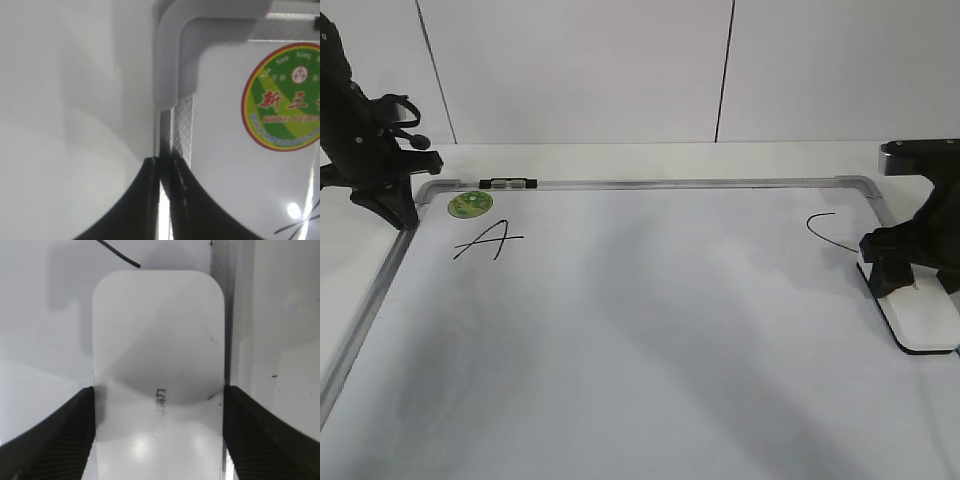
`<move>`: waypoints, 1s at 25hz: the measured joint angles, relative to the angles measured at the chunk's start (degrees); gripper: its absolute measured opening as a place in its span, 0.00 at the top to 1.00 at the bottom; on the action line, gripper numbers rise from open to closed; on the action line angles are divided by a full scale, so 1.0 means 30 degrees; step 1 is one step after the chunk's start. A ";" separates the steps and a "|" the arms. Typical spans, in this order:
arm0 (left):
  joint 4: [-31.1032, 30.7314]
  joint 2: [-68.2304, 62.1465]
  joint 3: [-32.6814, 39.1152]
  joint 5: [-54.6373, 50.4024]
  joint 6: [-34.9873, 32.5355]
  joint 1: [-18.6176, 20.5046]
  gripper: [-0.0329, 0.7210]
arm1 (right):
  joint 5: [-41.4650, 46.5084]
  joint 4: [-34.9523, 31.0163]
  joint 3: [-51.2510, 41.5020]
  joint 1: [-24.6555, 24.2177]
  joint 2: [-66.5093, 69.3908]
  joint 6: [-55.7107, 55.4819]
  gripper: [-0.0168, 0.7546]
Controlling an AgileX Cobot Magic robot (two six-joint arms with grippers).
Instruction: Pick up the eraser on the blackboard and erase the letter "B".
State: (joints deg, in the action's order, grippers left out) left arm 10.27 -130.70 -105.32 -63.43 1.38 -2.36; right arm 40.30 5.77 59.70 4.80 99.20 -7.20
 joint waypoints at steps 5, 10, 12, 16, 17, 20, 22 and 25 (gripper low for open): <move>0.0000 0.0000 0.0000 0.0000 0.0000 0.0000 0.93 | 0.0000 0.0000 0.0000 0.0000 0.0000 0.0000 0.19; 0.0000 0.0000 0.0000 -0.0029 0.0000 0.0000 0.93 | 0.1895 0.0000 0.0990 0.0000 0.0000 0.0000 0.20; 0.0000 0.0000 0.0000 -0.0029 0.0000 0.0000 0.93 | 0.3432 0.0000 0.1877 0.0000 0.0000 0.0000 0.21; 0.0000 0.0000 0.0000 -0.0029 0.0000 0.0000 0.93 | 0.6161 -0.0277 0.3899 0.0000 0.0000 0.0000 0.21; -0.0033 0.0000 0.0000 -0.0029 0.0000 0.0000 0.93 | 0.6810 -0.0476 0.4383 0.0000 0.0000 0.0000 0.21; -0.0033 0.0000 0.0000 -0.0029 0.0000 0.0000 0.92 | 0.8169 -0.0858 0.5593 0.0000 0.0000 0.0000 0.21; -0.0033 0.0000 0.0000 -0.0029 0.0000 0.0000 0.92 | 0.8930 -0.0895 0.6185 0.0000 0.0000 0.0000 0.21; -0.0033 0.0000 0.0000 -0.0029 0.0000 0.0000 0.88 | 0.9620 -0.0901 0.6772 0.0000 0.0000 0.0000 0.21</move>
State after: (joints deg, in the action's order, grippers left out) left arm 10.17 -130.70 -105.32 -63.52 1.38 -2.36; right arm 69.16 3.06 80.02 4.80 99.20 -7.20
